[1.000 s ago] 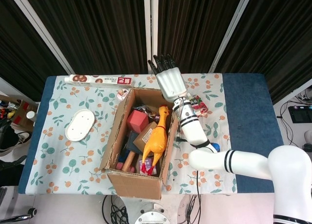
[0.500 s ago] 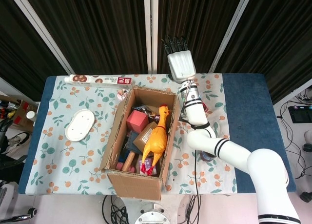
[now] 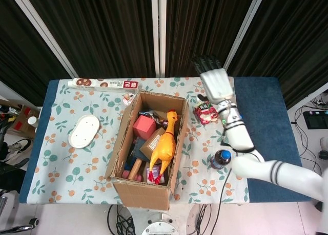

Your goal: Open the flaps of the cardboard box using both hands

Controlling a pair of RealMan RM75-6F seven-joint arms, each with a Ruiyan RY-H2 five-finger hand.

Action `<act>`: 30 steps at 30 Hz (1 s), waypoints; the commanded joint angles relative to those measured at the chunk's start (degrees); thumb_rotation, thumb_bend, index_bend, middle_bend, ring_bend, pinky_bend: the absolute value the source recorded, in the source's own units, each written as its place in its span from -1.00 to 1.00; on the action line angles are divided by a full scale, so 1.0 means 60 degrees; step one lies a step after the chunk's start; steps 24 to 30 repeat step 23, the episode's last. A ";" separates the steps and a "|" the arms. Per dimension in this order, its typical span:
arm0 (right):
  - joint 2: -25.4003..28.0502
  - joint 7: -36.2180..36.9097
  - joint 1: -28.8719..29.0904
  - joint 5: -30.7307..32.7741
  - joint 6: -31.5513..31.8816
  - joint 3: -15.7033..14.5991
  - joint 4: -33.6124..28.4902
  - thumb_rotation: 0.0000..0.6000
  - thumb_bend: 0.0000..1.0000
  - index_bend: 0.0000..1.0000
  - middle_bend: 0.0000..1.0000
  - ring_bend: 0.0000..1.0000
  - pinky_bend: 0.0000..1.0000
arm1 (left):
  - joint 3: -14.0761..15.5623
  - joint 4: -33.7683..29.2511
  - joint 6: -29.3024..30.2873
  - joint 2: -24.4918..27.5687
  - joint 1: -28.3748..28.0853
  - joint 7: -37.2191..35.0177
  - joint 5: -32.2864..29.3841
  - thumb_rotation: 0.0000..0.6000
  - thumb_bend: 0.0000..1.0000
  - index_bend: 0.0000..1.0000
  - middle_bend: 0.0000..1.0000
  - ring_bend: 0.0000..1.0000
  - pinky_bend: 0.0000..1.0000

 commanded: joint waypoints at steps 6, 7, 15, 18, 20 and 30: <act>0.4784 0.3830 -0.5477 -0.2885 0.1901 -0.2636 -0.3404 1.00 -0.95 -1.00 -1.00 -1.00 -1.00 | 0.0165 -0.0274 0.0187 -0.0079 0.0061 0.0527 0.0282 1.00 -0.92 -1.00 -0.97 -0.86 -0.66; 0.4755 0.4018 -0.5846 -0.3211 0.2011 -0.2919 -0.3246 1.00 -0.95 -1.00 -1.00 -1.00 -1.00 | 0.0188 -0.0336 0.0235 -0.0113 0.0081 0.0636 0.0320 1.00 -0.92 -1.00 -0.97 -0.86 -0.66; 0.3462 0.3571 -0.7322 -0.4309 0.3100 -0.3646 -0.2257 1.00 -0.94 -1.00 -1.00 -1.00 -1.00 | 0.0311 -0.0825 0.0281 0.0048 0.0126 0.1415 0.0471 1.00 -0.92 -1.00 -0.97 -0.86 -0.67; 0.3042 0.3696 -0.7504 -0.4688 0.3353 -0.3536 -0.1925 1.00 -0.93 -1.00 -1.00 -1.00 -1.00 | 0.0453 -0.1102 0.0136 0.0269 0.0127 0.2014 0.0570 1.00 -0.91 -1.00 -0.97 -0.87 -0.67; 0.2849 0.3723 -0.7572 -0.4853 0.3454 -0.3435 -0.1712 1.00 -0.92 -1.00 -1.00 -1.00 -1.00 | 0.0619 -0.1305 -0.0142 0.0500 0.0101 0.2517 0.0627 1.00 -0.90 -0.98 -0.96 -0.87 -0.67; 0.2567 0.3661 -0.7628 -0.5036 0.3570 -0.3275 -0.1416 1.00 -0.92 -1.00 -1.00 -1.00 -1.00 | 0.0800 -0.1709 -0.0568 0.0773 0.0039 0.2743 0.0605 1.00 -0.89 -0.96 -0.95 -0.87 -0.67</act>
